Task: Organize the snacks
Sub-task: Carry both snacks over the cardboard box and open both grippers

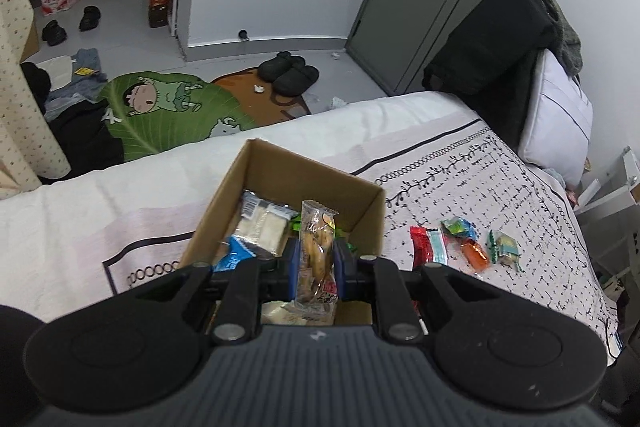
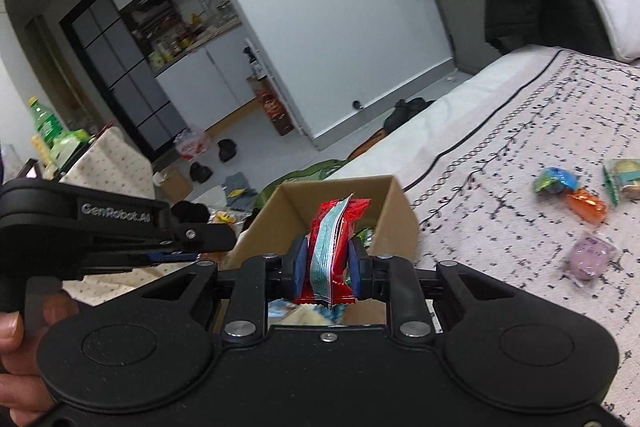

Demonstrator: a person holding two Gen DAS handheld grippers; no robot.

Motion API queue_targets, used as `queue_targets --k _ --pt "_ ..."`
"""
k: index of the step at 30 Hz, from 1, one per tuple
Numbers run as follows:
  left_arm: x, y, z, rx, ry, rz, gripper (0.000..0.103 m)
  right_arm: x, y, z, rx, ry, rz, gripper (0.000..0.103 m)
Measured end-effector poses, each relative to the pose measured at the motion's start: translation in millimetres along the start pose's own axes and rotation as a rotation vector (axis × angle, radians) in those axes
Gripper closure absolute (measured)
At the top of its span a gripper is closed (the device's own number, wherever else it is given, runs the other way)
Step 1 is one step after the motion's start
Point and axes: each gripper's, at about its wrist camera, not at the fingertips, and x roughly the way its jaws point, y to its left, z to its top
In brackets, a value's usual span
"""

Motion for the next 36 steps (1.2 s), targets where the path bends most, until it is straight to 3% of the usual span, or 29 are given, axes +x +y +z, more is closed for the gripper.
queue_targets --k 4,10,28,31,36 --pt "-2.4 5.8 -0.7 -0.009 -0.001 0.011 0.086 3.0 9.4 -3.1 -0.024 0.022 0.030 0.080" --pt "-2.4 10.2 -0.4 -0.016 0.000 0.022 0.086 6.0 10.9 -6.1 -0.030 0.052 0.046 0.067" --pt "17.0 17.5 -0.7 -0.034 0.047 0.028 0.085 6.3 -27.0 -2.5 0.059 0.053 -0.056 0.065" --pt "22.1 15.9 1.3 -0.031 0.048 0.043 0.082 5.3 -31.8 -1.6 0.063 0.051 -0.066 0.063" --pt "29.4 13.6 3.0 -0.031 0.053 0.064 0.059 3.2 -43.1 -0.2 0.080 0.051 -0.088 0.060"
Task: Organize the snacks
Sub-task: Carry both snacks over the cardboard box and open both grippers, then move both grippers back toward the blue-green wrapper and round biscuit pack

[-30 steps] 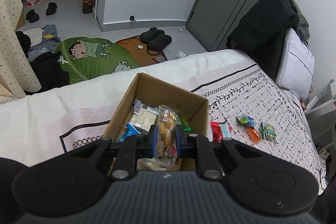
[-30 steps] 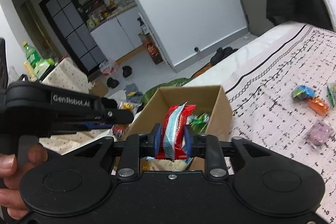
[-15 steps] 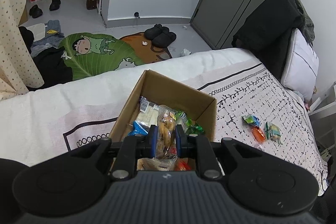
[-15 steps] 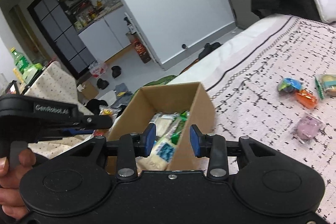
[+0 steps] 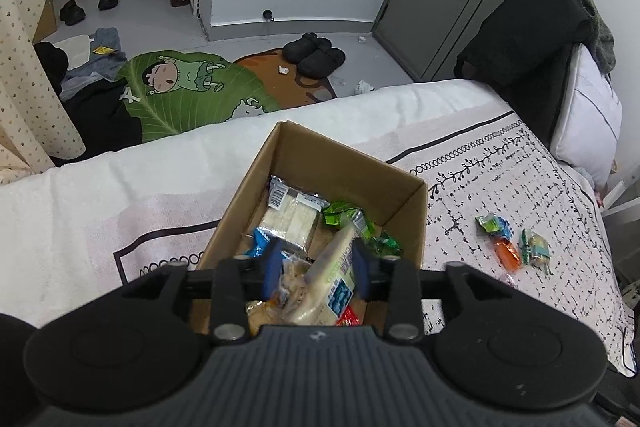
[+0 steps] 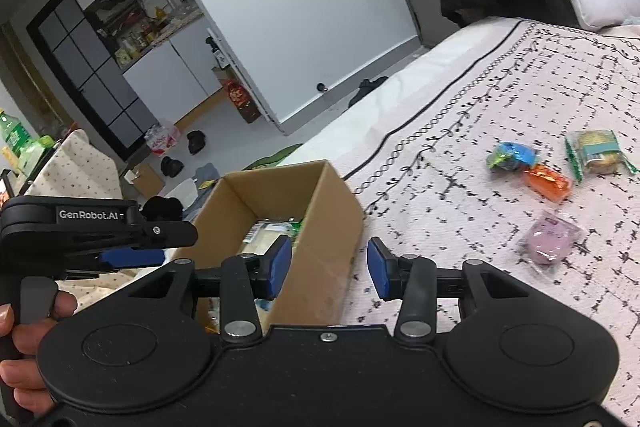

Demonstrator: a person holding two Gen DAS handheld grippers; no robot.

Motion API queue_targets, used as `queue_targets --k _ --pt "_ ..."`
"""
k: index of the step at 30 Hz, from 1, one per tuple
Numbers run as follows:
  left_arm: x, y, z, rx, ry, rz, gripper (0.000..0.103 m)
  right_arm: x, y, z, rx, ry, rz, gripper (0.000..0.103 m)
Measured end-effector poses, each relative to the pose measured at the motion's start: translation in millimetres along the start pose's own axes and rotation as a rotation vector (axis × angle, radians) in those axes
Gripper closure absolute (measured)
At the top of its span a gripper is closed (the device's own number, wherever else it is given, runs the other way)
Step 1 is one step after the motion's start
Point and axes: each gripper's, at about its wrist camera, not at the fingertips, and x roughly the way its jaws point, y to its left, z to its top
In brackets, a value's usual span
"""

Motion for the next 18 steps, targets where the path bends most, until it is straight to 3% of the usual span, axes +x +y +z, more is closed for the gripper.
queue_targets --k 2,7,10,12,18 --pt "2.1 -2.8 0.4 0.004 -0.004 0.005 0.052 -1.0 -4.9 1.2 0.007 -0.002 -0.011 0.055" --pt "9.9 -15.7 1.4 0.039 0.006 0.001 0.049 -5.0 -18.1 5.6 0.030 -0.019 -0.036 0.044" --pt "13.6 -26.9 2.5 0.064 0.006 -0.004 0.045 -6.2 -25.8 6.8 0.045 -0.022 -0.052 0.042" --pt "15.0 -34.8 3.0 0.081 0.001 -0.015 0.036 -6.6 -31.1 8.5 0.054 -0.026 -0.061 0.041" --pt "21.1 -57.6 3.8 0.130 -0.002 -0.040 0.033 -9.6 -43.6 13.1 0.063 -0.036 -0.087 0.038"
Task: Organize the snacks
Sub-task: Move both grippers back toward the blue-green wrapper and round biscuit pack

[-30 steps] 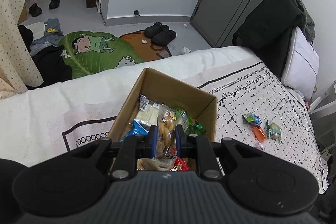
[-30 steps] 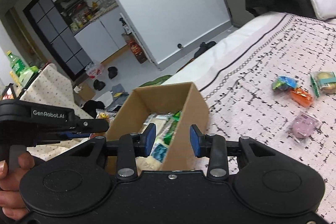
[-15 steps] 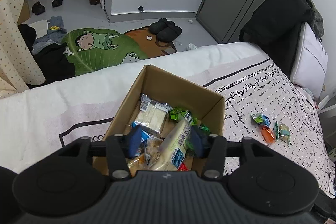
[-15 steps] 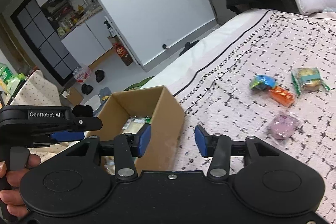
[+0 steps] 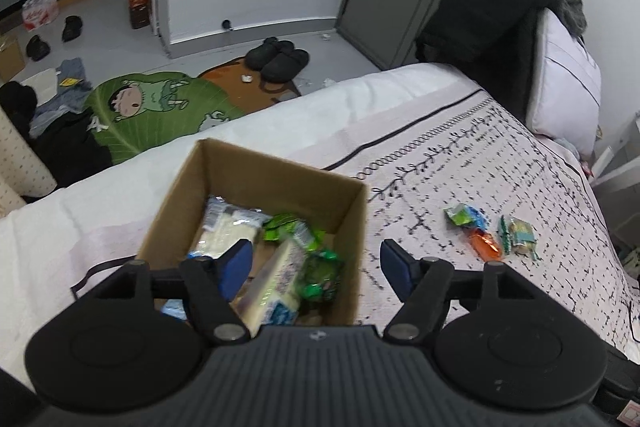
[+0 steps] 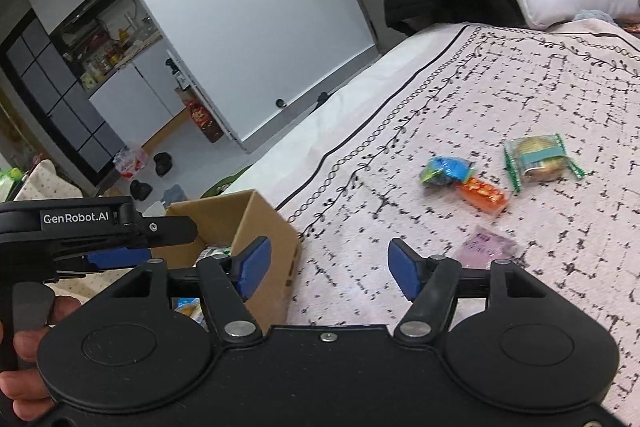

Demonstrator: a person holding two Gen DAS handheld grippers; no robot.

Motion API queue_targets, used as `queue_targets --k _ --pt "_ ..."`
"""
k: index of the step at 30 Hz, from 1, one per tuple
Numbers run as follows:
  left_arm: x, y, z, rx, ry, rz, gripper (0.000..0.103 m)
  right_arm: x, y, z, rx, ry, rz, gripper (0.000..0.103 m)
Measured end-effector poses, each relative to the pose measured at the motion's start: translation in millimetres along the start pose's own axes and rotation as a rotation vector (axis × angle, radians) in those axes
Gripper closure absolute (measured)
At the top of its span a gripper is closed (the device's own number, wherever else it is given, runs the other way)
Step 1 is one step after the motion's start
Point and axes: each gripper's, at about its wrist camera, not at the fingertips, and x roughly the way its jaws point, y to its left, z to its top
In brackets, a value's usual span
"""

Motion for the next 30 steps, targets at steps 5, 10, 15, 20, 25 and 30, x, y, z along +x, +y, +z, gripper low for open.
queue_targets --k 5,10,15,20,25,30 --pt "7.5 -18.2 3.4 0.030 0.002 -0.020 0.033 -3.1 -14.8 5.4 0.009 -0.010 -0.027 0.037" --pt "14.9 -37.1 7.1 0.068 -0.002 -0.046 0.033 -6.0 -34.3 12.1 0.027 -0.029 -0.069 0.036" --pt "24.8 -59.1 13.4 0.107 -0.003 -0.078 0.033 -8.4 -61.3 19.4 0.071 -0.050 -0.122 0.036" --pt "37.7 -81.9 18.6 0.145 -0.002 -0.107 0.033 -13.3 -81.6 24.3 0.099 -0.071 -0.155 0.036" --pt "53.7 -102.2 19.3 0.182 0.013 -0.138 0.033 -11.2 -97.8 27.2 0.112 -0.073 -0.179 0.036" --pt "73.2 -116.2 20.6 0.186 0.039 -0.158 0.033 -3.8 -115.1 33.3 0.141 -0.076 -0.201 0.036"
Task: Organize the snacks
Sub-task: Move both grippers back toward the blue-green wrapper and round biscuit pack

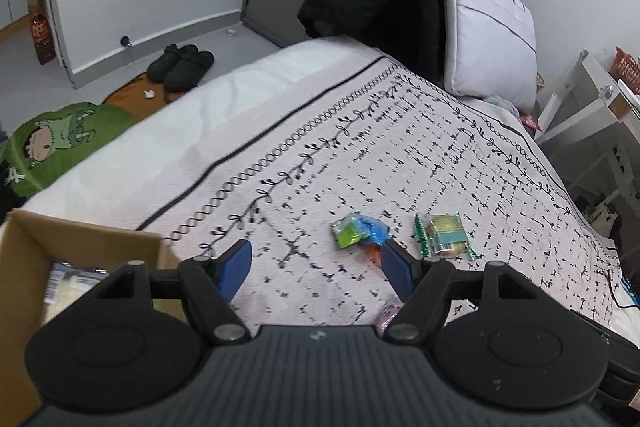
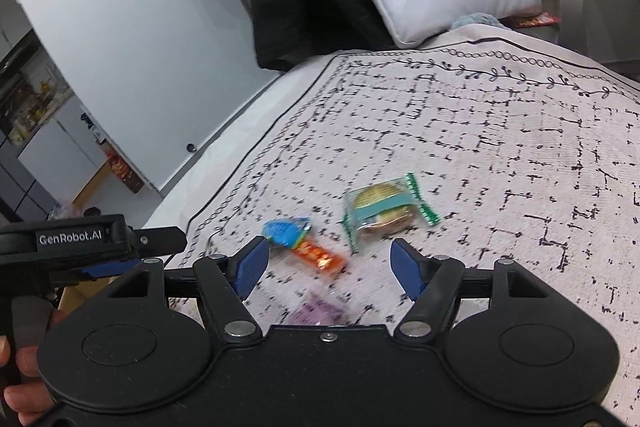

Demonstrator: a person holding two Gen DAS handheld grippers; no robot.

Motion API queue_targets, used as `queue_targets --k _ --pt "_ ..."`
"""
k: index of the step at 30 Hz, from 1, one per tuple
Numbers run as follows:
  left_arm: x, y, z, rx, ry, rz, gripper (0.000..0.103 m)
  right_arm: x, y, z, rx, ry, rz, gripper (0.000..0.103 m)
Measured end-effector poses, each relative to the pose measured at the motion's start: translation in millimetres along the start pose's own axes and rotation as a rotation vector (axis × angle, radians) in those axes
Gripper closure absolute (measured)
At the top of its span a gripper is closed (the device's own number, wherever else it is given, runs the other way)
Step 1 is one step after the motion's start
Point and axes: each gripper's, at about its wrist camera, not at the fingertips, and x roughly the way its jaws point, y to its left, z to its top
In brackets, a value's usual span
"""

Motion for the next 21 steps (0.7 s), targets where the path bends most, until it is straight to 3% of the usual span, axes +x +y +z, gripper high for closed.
queue_targets --k 8,11,21 --pt "40.9 -11.1 6.3 -0.008 0.034 -0.024 0.033 28.3 -21.3 11.5 0.048 0.001 -0.050 0.035" --pt "58.9 -16.6 8.1 -0.005 0.045 -0.037 0.033 35.3 -29.1 15.8 0.050 -0.010 -0.078 0.021" --pt "108.9 -21.2 8.1 -0.051 0.089 -0.078 0.033 64.7 -43.5 16.3 0.027 0.025 -0.115 0.021"
